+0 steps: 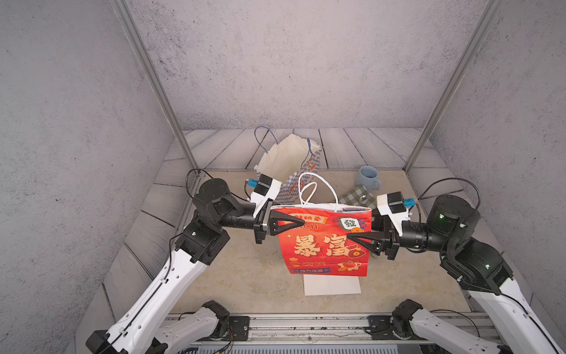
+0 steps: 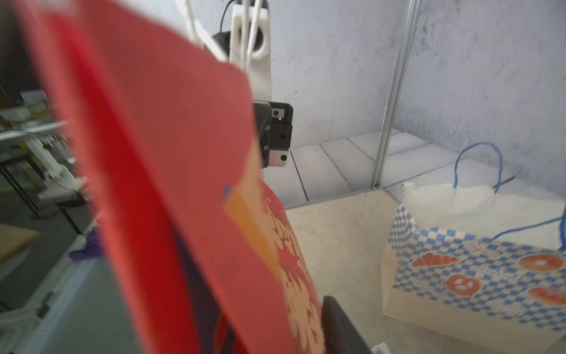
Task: Put away the paper bag
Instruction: Press the paper bag.
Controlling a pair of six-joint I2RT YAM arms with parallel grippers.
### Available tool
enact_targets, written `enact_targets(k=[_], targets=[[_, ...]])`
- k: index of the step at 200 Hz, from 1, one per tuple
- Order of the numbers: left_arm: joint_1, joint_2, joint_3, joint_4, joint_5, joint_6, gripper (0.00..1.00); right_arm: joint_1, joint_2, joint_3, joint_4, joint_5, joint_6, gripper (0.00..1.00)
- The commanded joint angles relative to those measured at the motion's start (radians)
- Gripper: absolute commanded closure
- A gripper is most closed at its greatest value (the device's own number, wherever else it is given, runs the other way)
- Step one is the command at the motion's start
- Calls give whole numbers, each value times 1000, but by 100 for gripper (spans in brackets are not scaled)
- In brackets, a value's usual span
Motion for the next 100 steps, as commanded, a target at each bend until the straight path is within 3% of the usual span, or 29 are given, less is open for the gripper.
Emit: enact_targets(k=[1,25,34,45,62,100], targets=[[-6,-6,18,60,11,-18,100,1,-14,4,8,-24,-2,62],[-6,-12,18,60,2,-16,100,1,-19,7,5,-18,4,68],[-7,-12,18,59,-1,-16,100,2,-23,11,-3,-9,3,60],[-6,-15,18,60,-4,-16,100,1,-34,11,-21,17,-5,42],[-6,-18,19,64,-3,-23,100,2,-57,2,-59,52,-44,30],[-6,-18,24,111,11,-67,100,1,-55,-3,-170,83,-144,28]])
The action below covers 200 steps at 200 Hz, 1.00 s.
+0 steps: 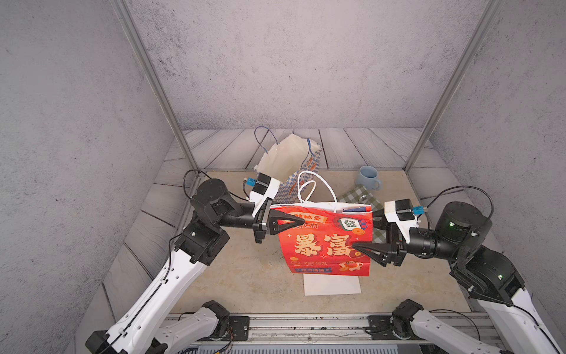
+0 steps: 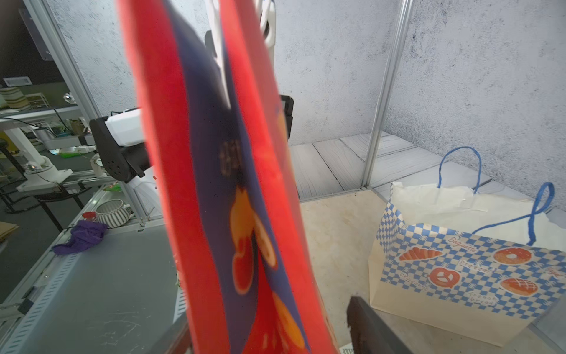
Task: Put away the paper bag
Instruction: Press the paper bag.
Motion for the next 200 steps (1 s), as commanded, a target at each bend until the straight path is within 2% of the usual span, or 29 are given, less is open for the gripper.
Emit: enact_targets(k=[1,27,80,94,107,113,124,132,139,168,200], targets=[[-6,-16,25,75,14,-38,100,1,1,-3,-88,22,-76,28],[-6,-15,33,82,19,-49,100,1,8,0,-76,-5,-78,35],[-6,-16,36,90,13,-50,100,1,11,8,-63,-30,-87,65],[-7,-17,37,87,10,-46,100,1,10,8,-69,-31,-90,70],[-7,-17,38,87,9,-44,100,1,13,9,-71,-31,-89,67],[-7,-18,40,87,8,-44,100,1,10,10,-71,-27,-86,60],[-7,-19,43,87,7,-43,100,2,6,7,-70,-5,-81,40],[-8,-18,47,87,7,-42,100,2,-3,1,-70,19,-82,31],[-7,-18,50,87,6,-42,100,1,-11,-6,-70,34,-87,27],[-7,-20,61,87,6,-42,100,1,-23,-27,-102,61,-124,26],[-7,-17,64,92,6,-46,100,1,-1,-10,-110,23,-129,41]])
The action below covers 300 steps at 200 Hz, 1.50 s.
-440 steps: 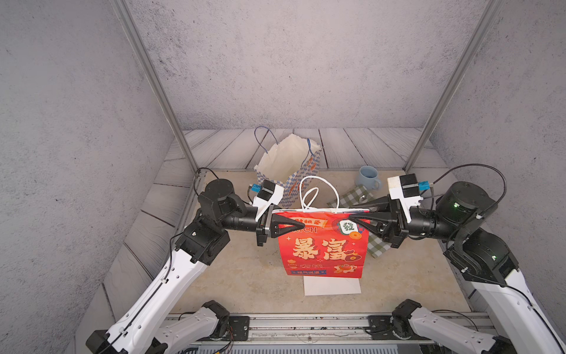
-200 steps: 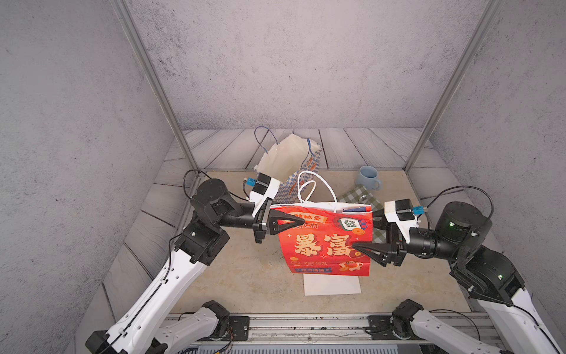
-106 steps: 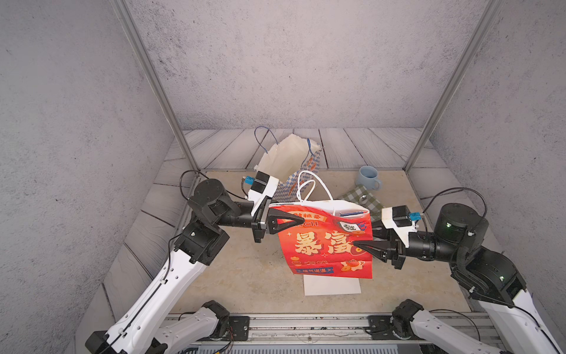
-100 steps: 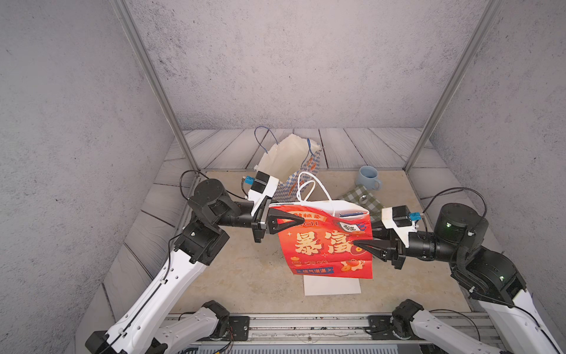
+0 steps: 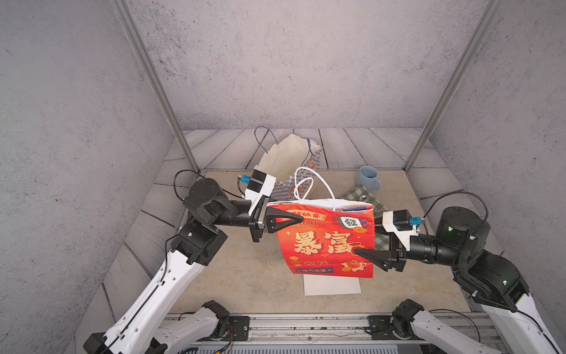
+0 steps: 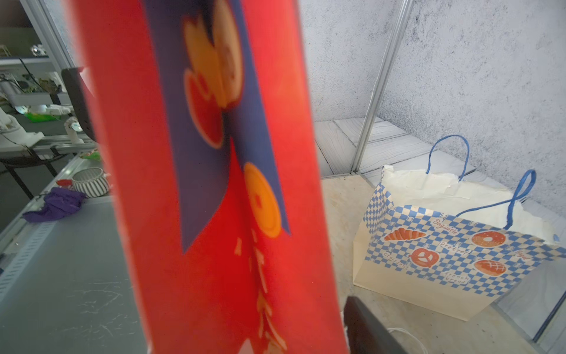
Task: Put away the paper bag
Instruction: Press the paper bag.
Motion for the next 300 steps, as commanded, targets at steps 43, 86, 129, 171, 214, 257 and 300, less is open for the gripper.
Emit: enact_targets(k=[43,86,129,171,214,257,300], targets=[[-7,-15,24,46,-8,-5,100,1,22,26,6,-28,15,59],[-6,-16,14,-1,-18,32,100,2,16,39,119,0,94,31],[-6,1,-10,-10,-23,41,100,2,44,87,220,-43,167,41],[-7,9,-5,-7,-32,35,100,2,56,61,277,-70,210,66],[-6,9,1,-62,-49,63,97,1,63,44,318,-71,261,95],[10,-18,-58,13,-77,31,69,1,32,14,370,6,348,97],[12,-31,-75,26,-84,8,84,1,34,12,378,4,340,81]])
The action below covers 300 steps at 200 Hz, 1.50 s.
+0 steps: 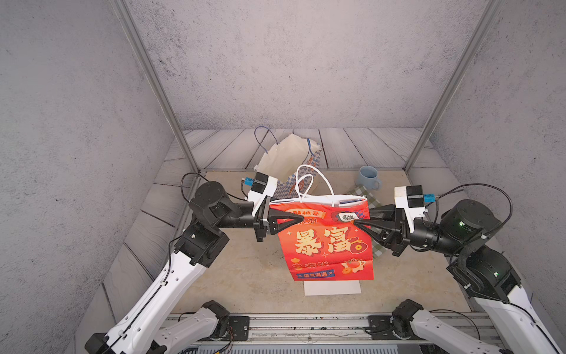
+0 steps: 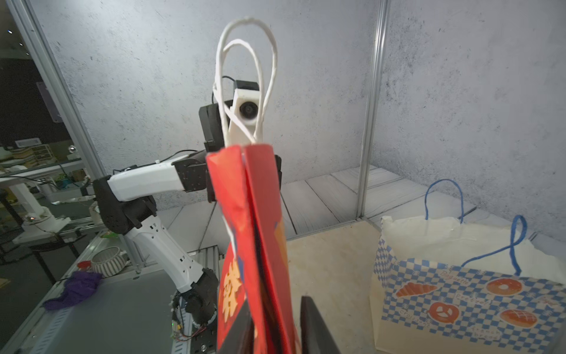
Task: Put away the paper bag
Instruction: Press the paper bag.
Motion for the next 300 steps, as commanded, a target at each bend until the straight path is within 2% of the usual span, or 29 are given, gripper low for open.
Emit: enact_targets(k=[1,12,20,25,39,47,55,62,77,99,113,124,154,158,168,175,187,205,230,257,280,300], targets=[[4,-16,-7,35,-2,-17,83,1,-1,6,45,9,18,82],[4,-16,-12,40,10,-22,83,2,5,6,66,8,31,92],[4,-20,-18,47,8,-27,92,1,5,0,90,5,48,98],[4,-21,-21,51,5,-28,100,2,3,-6,106,2,59,100],[4,-32,-29,38,-29,-21,100,1,0,-21,138,-4,93,100],[4,-35,-33,36,-36,-15,100,2,2,-21,135,-9,96,89],[5,-35,-35,35,-40,-13,100,1,5,-15,129,-11,95,67],[4,-36,-34,33,-38,-13,100,2,9,-10,126,-11,92,59],[4,-29,-28,28,-28,-13,100,1,23,4,126,-17,91,48],[4,-20,-17,2,-10,-2,100,2,54,27,143,-52,102,46],[4,-14,-1,-39,-3,22,100,1,72,38,156,-77,113,51],[4,-10,6,-49,-1,27,100,1,80,41,163,-91,116,60],[4,-11,8,-55,-1,34,100,3,85,36,182,-86,111,100],[4,-13,7,-56,-2,37,90,1,81,33,191,-76,112,100],[6,-20,-1,-49,-17,36,58,1,75,23,212,-51,119,100],[9,-29,-15,-33,-30,25,44,2,69,19,231,-26,125,100],[16,-52,-55,28,-56,-8,31,2,60,13,256,9,145,100],[35,-76,-124,149,-69,-80,27,1,60,16,278,30,177,100],[40,-78,-177,216,-53,-127,27,1,66,22,295,43,209,100],[40,-71,-213,237,-51,-129,32,1,71,29,298,50,223,100],[39,-71,-222,242,-49,-127,46,1,67,30,285,64,215,100],[40,-76,-220,253,-43,-135,64,2,69,31,284,69,213,100]])
